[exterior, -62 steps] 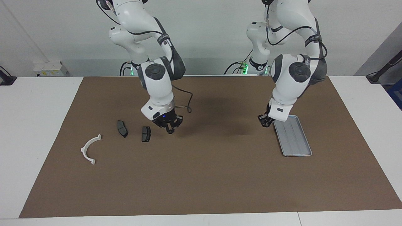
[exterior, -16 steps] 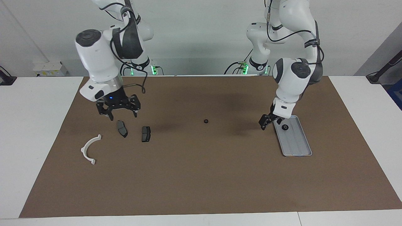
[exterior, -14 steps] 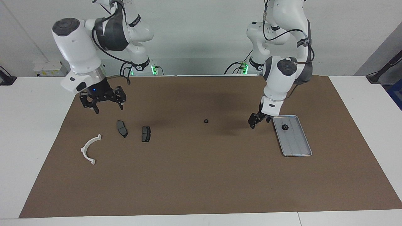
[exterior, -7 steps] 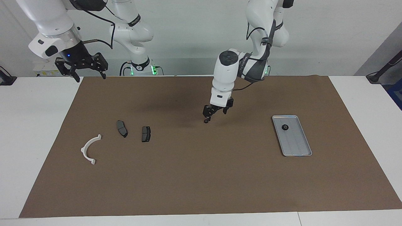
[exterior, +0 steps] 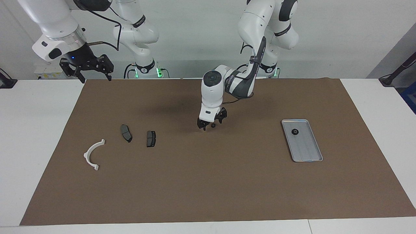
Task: Pick bearing gear from pile to tray
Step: 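Grasp the second bearing with the left gripper while the right gripper retracts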
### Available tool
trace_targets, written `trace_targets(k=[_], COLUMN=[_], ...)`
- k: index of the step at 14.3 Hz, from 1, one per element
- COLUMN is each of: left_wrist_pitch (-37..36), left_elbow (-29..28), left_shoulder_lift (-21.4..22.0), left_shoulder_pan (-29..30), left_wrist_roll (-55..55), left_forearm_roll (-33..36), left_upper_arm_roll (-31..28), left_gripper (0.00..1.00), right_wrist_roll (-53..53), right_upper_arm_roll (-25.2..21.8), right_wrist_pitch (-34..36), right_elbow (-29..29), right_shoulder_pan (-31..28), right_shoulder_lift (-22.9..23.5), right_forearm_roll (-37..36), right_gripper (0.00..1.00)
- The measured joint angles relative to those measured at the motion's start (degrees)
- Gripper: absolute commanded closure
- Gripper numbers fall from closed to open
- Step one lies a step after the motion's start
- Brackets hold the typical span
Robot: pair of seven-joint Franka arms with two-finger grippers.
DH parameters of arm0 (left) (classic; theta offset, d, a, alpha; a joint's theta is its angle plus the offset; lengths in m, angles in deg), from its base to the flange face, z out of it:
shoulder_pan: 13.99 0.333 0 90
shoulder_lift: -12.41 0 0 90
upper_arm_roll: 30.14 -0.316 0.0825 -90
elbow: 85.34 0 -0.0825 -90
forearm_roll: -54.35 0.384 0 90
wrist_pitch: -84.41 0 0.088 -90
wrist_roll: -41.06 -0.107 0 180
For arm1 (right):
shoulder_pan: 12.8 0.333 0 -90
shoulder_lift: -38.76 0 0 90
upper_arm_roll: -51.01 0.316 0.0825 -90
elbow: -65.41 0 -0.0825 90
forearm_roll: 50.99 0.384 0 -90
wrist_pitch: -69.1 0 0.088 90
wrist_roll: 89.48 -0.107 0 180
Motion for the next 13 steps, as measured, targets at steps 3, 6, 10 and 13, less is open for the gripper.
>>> trace_targets(k=[3,6,10,13], left_wrist_pitch=[0.0,2.2,3.0,3.0], left_elbow=[-0.3,-2.2,-2.9,-2.9], left_shoulder_lift=[0.1,0.1,0.3,0.5], left_shoulder_pan=[0.0,0.0,-0.4,-0.6], left_wrist_roll=[0.0,0.0,0.3,0.6], left_forearm_roll=[0.1,0.1,0.1,0.1], left_upper_arm_roll=[0.0,0.0,0.1,0.3], left_gripper=[0.1,0.19,0.22,0.23], right_wrist_roll=[-0.2,-0.3,-0.4,-0.5], right_upper_arm_roll=[0.0,0.0,-0.1,-0.1], right_wrist_pitch=[1.0,1.0,1.1,1.1], right_elbow=[0.0,0.0,0.0,0.0], right_shoulder_pan=[0.0,0.0,0.0,-0.1], right_shoulder_lift=[0.1,0.1,0.1,0.1], right_forearm_roll=[0.0,0.0,0.0,0.0], right_gripper=[0.0,0.0,0.0,0.0])
